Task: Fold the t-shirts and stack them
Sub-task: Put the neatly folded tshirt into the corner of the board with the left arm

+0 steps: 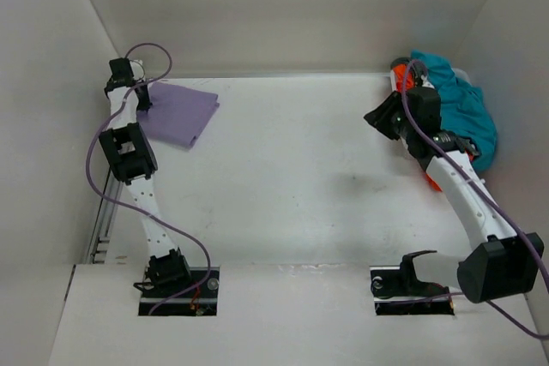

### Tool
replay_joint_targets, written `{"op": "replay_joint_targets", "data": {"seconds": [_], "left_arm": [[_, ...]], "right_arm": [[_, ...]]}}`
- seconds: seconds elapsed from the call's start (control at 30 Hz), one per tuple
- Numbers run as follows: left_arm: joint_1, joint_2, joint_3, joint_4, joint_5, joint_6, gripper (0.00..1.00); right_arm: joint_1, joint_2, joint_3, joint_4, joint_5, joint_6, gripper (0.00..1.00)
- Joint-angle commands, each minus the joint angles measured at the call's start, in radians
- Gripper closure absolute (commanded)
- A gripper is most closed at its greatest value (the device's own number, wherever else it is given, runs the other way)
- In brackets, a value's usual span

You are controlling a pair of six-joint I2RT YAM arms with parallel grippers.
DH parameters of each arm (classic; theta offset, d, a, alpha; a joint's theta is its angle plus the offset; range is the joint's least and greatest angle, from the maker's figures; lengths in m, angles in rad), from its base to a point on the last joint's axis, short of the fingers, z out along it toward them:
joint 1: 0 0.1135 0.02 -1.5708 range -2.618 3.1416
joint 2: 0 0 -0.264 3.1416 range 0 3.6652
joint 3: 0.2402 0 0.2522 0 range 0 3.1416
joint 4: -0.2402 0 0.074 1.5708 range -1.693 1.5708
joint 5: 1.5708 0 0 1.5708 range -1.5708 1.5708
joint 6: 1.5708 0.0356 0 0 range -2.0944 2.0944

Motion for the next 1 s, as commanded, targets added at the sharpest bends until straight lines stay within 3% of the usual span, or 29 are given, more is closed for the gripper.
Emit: {"op": "replay_joint_targets", "data": {"seconds": [0.0, 0.17, 0.43, 0.5, 0.63, 0.67, 0.8, 0.97], "left_arm": [[-0.030, 0.063, 0.171, 0.050, -0.116, 0.049, 1.00], [-0.004, 0.125, 0.241, 0.126, -0.199, 0.025, 1.00], [0.047, 0.082, 0.176, 0.122, -0.174, -0.213, 0.98], [0.046, 0.050, 0.128, 0.131, -0.141, -0.212, 0.86], [0.046, -0.010, 0.093, 0.159, -0.148, -0.183, 0.46], [0.046, -0.024, 0.091, 0.166, -0.156, -0.167, 0.41], [0.014, -0.100, 0.042, 0.208, -0.225, -0.068, 0.36], [-0.071, -0.244, -0.151, 0.326, -0.288, 0.099, 0.34]], "right_arm": [[-0.006, 0.065, 0.112, -0.020, 0.002, -0.055, 0.58], [-0.003, 0.193, 0.249, -0.080, 0.001, -0.075, 0.58], [0.026, 0.400, 0.485, -0.163, -0.016, -0.093, 0.57], [0.038, 0.426, 0.516, -0.167, -0.019, -0.096, 0.57], [0.069, 0.434, 0.504, -0.166, -0.023, -0.100, 0.56], [0.077, 0.429, 0.490, -0.164, -0.024, -0.100, 0.56], [0.086, 0.397, 0.430, -0.149, -0.027, -0.101, 0.56], [0.095, 0.345, 0.344, -0.100, -0.038, -0.090, 0.55]]}}
